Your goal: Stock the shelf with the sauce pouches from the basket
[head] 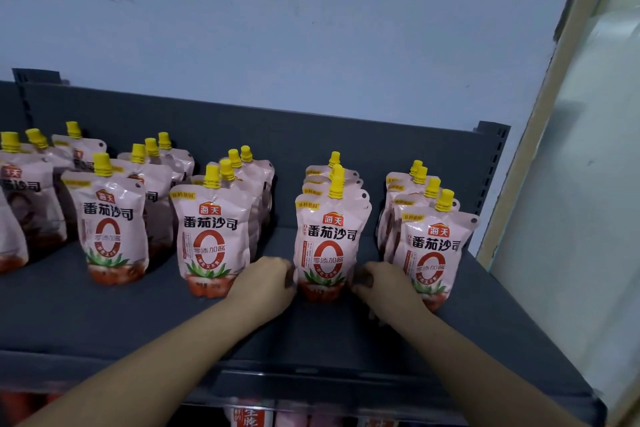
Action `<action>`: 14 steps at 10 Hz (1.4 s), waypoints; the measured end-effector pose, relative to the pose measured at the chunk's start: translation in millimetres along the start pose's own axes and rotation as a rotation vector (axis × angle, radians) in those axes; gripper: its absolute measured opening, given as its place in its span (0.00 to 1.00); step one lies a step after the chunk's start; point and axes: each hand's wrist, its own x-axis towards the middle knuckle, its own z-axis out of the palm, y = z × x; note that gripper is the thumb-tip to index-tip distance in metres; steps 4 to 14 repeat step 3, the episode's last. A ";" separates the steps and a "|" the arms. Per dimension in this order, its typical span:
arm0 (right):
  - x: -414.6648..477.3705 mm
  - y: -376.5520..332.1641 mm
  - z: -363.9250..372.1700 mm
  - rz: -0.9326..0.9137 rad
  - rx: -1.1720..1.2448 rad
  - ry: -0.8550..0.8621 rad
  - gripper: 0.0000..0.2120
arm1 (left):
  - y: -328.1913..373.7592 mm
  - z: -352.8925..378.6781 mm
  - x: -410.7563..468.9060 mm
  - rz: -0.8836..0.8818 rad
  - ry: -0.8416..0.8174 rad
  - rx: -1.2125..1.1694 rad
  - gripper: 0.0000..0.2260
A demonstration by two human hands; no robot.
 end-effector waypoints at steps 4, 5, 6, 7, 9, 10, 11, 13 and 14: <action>-8.5 -41.5 -66.5 -0.092 -0.077 -0.084 0.05 | 9.0 -101.6 -6.3 0.111 0.102 -0.004 0.05; -8.5 -41.5 -66.5 -0.092 -0.077 -0.084 0.05 | 9.0 -101.6 -6.3 0.111 0.102 -0.004 0.05; -8.5 -41.5 -66.5 -0.092 -0.077 -0.084 0.05 | 9.0 -101.6 -6.3 0.111 0.102 -0.004 0.05; -8.5 -41.5 -66.5 -0.092 -0.077 -0.084 0.05 | 9.0 -101.6 -6.3 0.111 0.102 -0.004 0.05; -8.5 -41.5 -66.5 -0.092 -0.077 -0.084 0.05 | 9.0 -101.6 -6.3 0.111 0.102 -0.004 0.05; -8.5 -41.5 -66.5 -0.092 -0.077 -0.084 0.05 | 9.0 -101.6 -6.3 0.111 0.102 -0.004 0.05; -8.5 -41.5 -66.5 -0.092 -0.077 -0.084 0.05 | 9.0 -101.6 -6.3 0.111 0.102 -0.004 0.05; -8.5 -41.5 -66.5 -0.092 -0.077 -0.084 0.05 | 9.0 -101.6 -6.3 0.111 0.102 -0.004 0.05; -8.5 -41.5 -66.5 -0.092 -0.077 -0.084 0.05 | 9.0 -101.6 -6.3 0.111 0.102 -0.004 0.05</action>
